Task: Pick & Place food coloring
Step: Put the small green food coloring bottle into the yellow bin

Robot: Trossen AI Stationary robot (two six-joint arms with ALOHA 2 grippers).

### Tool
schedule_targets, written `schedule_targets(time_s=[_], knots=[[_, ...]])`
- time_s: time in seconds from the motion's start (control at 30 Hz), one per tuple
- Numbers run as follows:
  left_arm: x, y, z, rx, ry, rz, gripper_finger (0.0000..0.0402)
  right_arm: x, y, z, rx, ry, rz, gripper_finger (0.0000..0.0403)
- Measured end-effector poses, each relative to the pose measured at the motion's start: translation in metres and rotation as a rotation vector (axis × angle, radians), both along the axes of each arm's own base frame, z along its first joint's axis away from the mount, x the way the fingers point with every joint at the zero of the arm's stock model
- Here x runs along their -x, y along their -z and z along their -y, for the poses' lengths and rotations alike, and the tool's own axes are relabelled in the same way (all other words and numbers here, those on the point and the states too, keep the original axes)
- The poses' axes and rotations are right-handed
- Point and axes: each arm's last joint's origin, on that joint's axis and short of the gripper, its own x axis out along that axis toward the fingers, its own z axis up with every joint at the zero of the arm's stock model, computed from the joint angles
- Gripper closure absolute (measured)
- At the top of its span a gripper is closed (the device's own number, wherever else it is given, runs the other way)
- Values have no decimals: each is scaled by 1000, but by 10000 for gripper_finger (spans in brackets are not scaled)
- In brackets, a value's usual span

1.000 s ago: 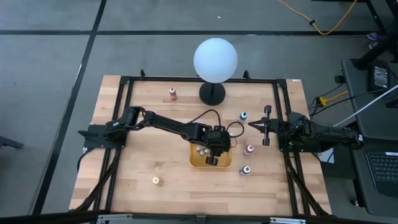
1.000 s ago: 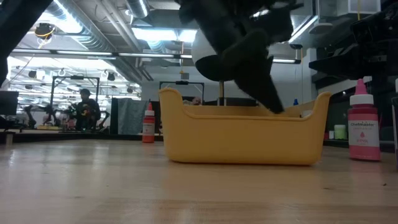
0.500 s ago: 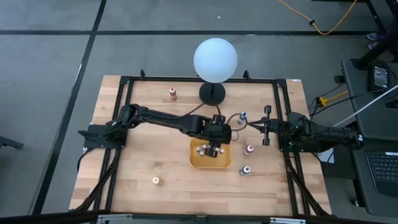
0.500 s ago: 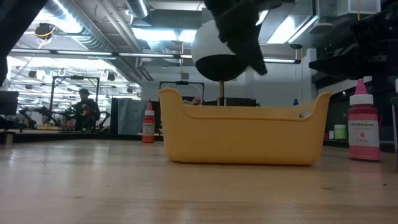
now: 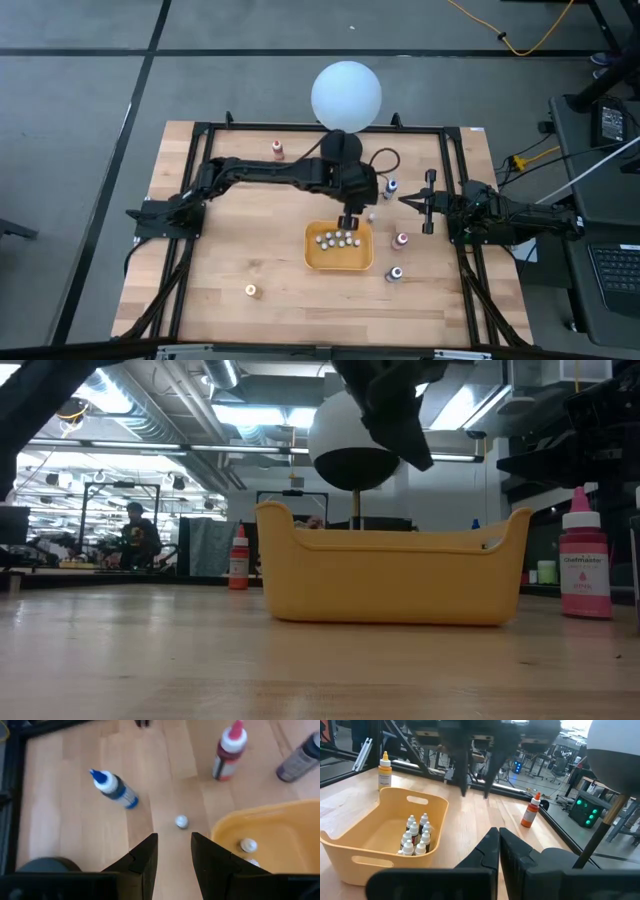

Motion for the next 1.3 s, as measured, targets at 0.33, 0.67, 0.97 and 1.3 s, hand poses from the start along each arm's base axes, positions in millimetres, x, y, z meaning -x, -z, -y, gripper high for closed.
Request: schedule_targets(time_s=[0.33, 0.67, 0.97, 1.3], knots=[[-28, 19, -1, 26, 64, -9, 290, 0, 0, 0, 0, -1, 0, 386], [-41, 57, -12, 20, 59, -89, 290, 0, 0, 0, 0, -1, 0, 386], [-56, 54, -10, 29, 138, 72, 288, 0, 0, 0, 0, 0, 0, 386], [-55, 58, -22, 19, 59, 50, 213, 0, 0, 0, 0, 0, 0, 386]])
